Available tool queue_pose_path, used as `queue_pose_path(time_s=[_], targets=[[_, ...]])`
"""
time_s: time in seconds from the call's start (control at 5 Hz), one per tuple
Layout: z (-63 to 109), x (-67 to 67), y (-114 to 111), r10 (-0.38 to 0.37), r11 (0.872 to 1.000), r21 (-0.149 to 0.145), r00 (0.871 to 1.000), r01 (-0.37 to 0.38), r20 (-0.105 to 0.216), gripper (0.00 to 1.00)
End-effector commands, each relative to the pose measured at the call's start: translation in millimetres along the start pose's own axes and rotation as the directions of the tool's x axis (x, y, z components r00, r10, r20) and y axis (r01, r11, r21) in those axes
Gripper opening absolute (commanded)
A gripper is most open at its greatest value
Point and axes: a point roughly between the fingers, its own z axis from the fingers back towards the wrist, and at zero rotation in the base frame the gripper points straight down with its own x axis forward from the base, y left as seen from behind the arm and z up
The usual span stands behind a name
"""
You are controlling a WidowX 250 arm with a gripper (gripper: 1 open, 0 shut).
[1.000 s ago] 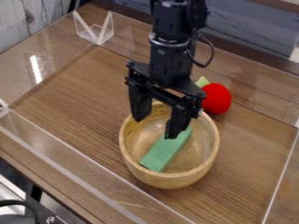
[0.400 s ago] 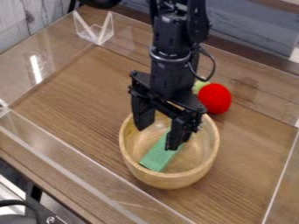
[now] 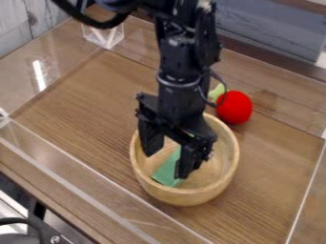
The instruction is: Remove the green block from the brown bowl and put it on the table
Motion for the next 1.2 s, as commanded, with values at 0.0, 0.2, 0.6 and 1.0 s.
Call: queue_pose_path(time_s=[0.0,0.2,0.6,1.0], targets=[[12.2,-3.0,7.6,0.003,1.000,-0.007,0.998,-0.003,0.062,1.00],[14.6,-8.7,13.9,0.015,1.000,-0.014,0.998,-0.014,0.068,1.00],[8.6,-3.0,7.4,0.068,0.997,-0.027,0.994,-0.066,0.080,1.00],[-5.1,7.6,11.1,0.069,0.997,-0.027,0.994,-0.067,0.079,1.00]])
